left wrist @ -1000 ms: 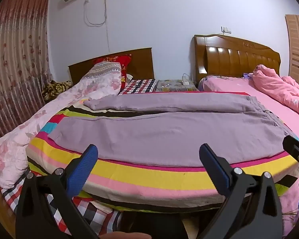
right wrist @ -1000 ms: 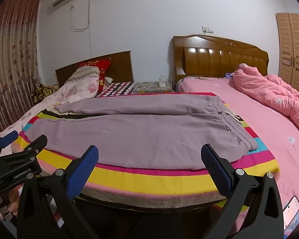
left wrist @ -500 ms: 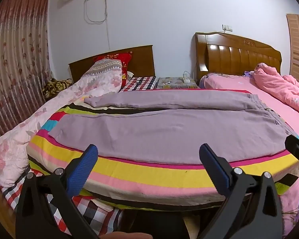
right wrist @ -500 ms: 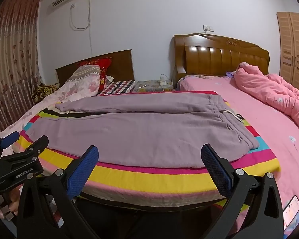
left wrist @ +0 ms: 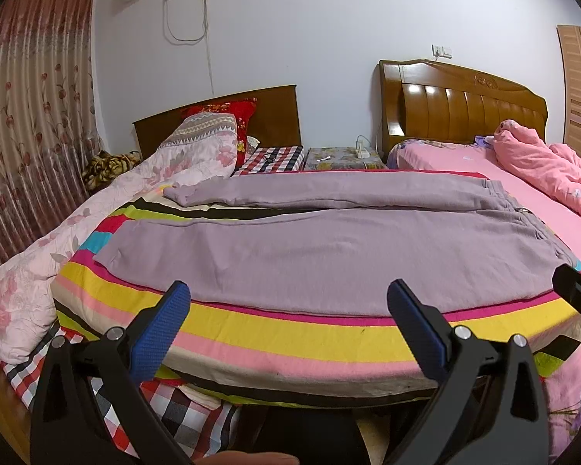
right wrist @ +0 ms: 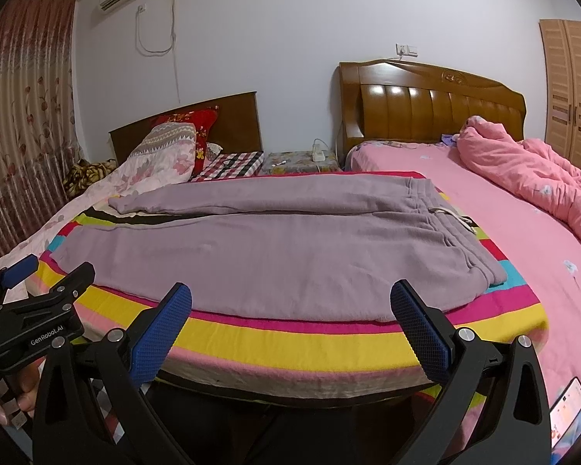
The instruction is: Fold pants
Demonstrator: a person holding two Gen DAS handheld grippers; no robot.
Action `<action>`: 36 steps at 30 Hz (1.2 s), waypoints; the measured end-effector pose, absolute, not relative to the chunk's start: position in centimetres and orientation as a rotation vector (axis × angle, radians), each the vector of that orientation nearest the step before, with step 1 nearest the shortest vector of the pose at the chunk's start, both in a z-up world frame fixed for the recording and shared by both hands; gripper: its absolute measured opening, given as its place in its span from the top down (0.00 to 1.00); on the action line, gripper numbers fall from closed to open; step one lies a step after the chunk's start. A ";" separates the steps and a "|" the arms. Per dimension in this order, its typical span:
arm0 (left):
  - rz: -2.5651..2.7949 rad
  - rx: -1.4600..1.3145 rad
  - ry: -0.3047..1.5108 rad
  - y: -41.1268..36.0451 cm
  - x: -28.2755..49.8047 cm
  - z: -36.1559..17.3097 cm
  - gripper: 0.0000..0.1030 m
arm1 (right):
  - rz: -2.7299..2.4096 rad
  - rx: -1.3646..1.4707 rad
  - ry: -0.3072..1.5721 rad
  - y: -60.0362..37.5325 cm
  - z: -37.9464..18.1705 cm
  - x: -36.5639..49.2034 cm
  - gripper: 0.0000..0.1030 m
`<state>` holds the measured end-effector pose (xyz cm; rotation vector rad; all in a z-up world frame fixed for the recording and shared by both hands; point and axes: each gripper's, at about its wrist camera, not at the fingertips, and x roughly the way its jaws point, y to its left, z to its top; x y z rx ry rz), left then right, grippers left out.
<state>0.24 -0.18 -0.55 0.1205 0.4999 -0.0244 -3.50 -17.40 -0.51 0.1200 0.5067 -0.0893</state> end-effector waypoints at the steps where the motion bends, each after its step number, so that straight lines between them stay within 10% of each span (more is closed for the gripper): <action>1: -0.024 0.121 0.500 -0.2 0.2 -0.6 0.01 | -0.089 0.120 0.507 -17.4 -0.5 -3.5 0.04; 36: -0.027 0.132 0.512 0.2 0.1 -0.9 0.01 | -0.084 0.122 0.518 -17.4 -0.7 -3.5 0.04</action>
